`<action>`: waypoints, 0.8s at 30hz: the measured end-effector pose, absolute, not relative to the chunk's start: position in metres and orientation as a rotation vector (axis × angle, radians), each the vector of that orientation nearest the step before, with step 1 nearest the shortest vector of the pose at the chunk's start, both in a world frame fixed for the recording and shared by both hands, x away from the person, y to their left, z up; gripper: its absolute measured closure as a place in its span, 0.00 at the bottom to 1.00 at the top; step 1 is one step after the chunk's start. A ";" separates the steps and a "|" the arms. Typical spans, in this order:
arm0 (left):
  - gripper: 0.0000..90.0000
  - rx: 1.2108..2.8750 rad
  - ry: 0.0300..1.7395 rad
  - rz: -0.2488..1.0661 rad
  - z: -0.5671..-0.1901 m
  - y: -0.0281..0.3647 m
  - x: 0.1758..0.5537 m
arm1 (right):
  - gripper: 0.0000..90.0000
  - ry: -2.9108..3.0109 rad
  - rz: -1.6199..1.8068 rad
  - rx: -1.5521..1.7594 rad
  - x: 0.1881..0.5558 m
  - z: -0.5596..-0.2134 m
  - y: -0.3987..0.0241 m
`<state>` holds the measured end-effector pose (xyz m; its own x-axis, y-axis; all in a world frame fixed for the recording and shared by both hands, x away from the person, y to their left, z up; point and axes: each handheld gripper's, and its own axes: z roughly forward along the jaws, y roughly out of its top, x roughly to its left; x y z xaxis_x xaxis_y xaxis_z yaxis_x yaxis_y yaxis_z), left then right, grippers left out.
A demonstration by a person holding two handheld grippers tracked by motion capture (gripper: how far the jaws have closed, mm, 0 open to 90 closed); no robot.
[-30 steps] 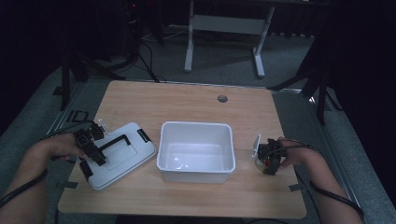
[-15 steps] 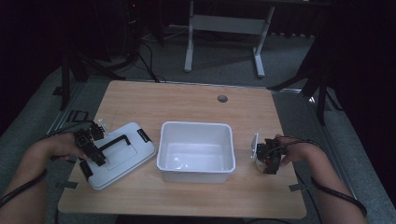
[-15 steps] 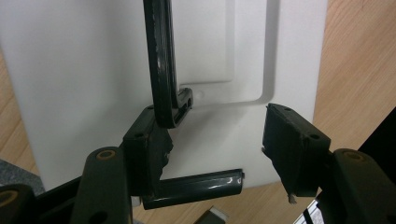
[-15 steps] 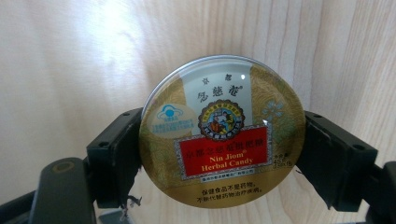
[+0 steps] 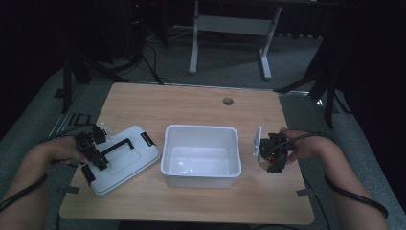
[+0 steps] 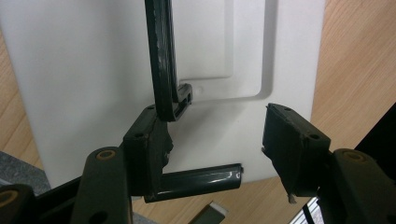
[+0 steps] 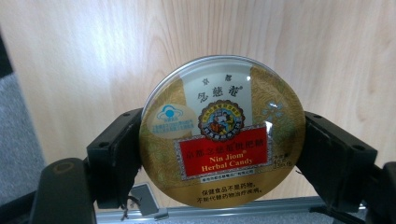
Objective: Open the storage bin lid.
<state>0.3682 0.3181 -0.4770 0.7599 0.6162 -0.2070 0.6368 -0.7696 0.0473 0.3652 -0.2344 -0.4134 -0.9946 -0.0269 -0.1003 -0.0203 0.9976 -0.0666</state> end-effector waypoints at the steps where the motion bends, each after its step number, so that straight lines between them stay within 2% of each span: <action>1: 0.44 2.838 1.013 -0.272 -0.477 0.318 0.368 | 0.23 3.030 -0.094 -0.044 0.364 -0.409 -0.231; 13: 0.46 2.841 1.014 -0.269 -0.476 0.318 0.367 | 0.23 3.002 -0.076 -0.103 0.360 -0.376 -0.194; 24: 0.46 2.848 1.008 -0.279 -0.479 0.315 0.367 | 0.23 3.008 -0.032 -0.162 0.361 -0.371 -0.156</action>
